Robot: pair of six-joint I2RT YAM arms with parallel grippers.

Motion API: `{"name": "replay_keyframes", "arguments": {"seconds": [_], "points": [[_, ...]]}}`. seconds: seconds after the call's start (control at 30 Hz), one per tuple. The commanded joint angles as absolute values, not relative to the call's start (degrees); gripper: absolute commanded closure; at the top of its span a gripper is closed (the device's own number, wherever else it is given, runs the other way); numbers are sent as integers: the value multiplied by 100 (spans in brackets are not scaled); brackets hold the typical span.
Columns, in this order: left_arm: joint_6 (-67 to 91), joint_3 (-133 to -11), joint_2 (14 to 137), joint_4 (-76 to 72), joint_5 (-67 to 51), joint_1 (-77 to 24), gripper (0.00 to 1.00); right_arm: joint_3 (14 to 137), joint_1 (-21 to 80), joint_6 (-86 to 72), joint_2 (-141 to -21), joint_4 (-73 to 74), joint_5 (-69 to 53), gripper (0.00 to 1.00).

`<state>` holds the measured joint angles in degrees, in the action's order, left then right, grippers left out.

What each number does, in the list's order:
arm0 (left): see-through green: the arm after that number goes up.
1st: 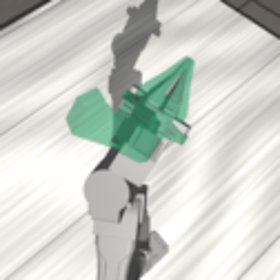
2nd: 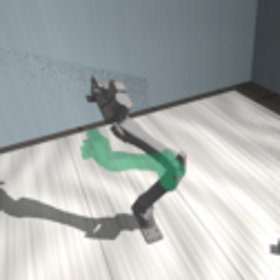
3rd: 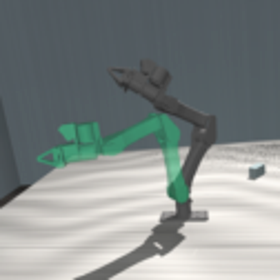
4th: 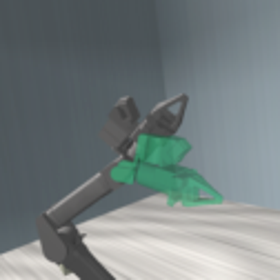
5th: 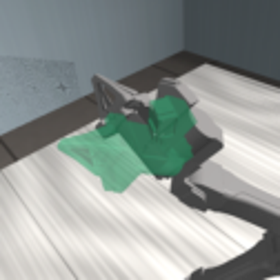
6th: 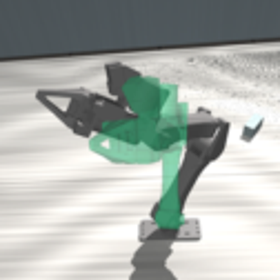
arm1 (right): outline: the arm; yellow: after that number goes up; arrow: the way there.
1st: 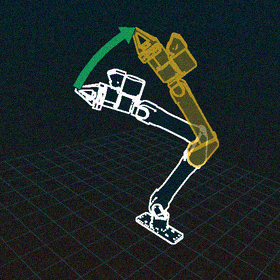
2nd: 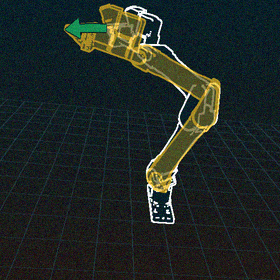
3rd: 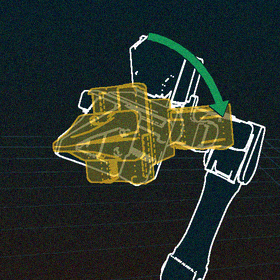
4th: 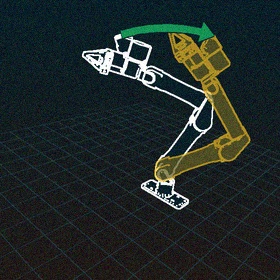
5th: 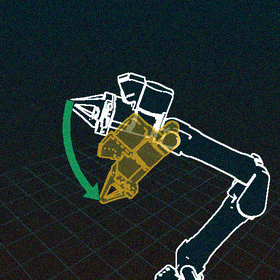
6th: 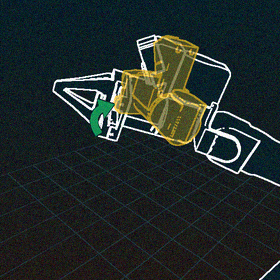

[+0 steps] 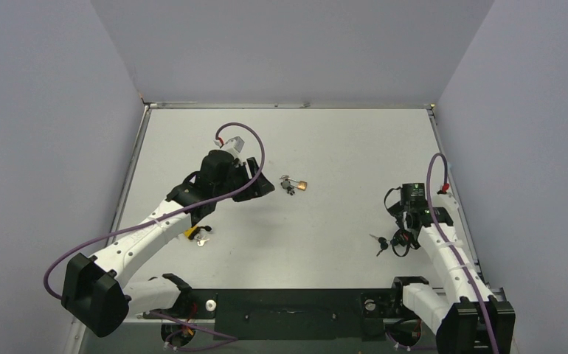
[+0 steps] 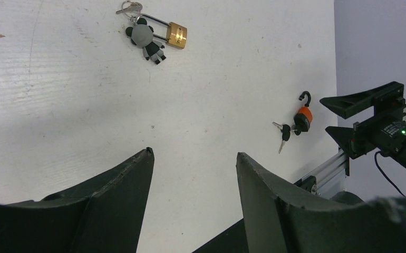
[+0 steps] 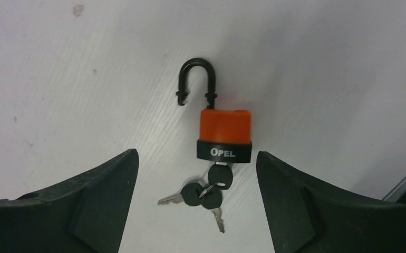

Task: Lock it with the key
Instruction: Pick up the lock from the center of the board.

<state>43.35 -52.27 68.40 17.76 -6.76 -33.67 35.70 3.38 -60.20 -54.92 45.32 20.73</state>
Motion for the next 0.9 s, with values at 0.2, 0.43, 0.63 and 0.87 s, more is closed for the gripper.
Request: {"name": "replay_keyframes", "arguments": {"seconds": [0.2,0.43,0.63,0.87], "points": [[4342,-5210,6638,1435,-1081,-3249,43,3093,-1021,-4620,-6002,3232,876,16],[4307,-5238,6655,1400,-1244,-3190,43,2830,-1028,-4614,-6607,2851,639,29],[4329,-5243,6626,1422,-1256,-3143,43,2713,-1028,-4678,-6725,2704,841,45],[4359,-5243,6622,1441,-1327,-3086,43,2791,-835,-4532,-6586,2637,776,79]]}}
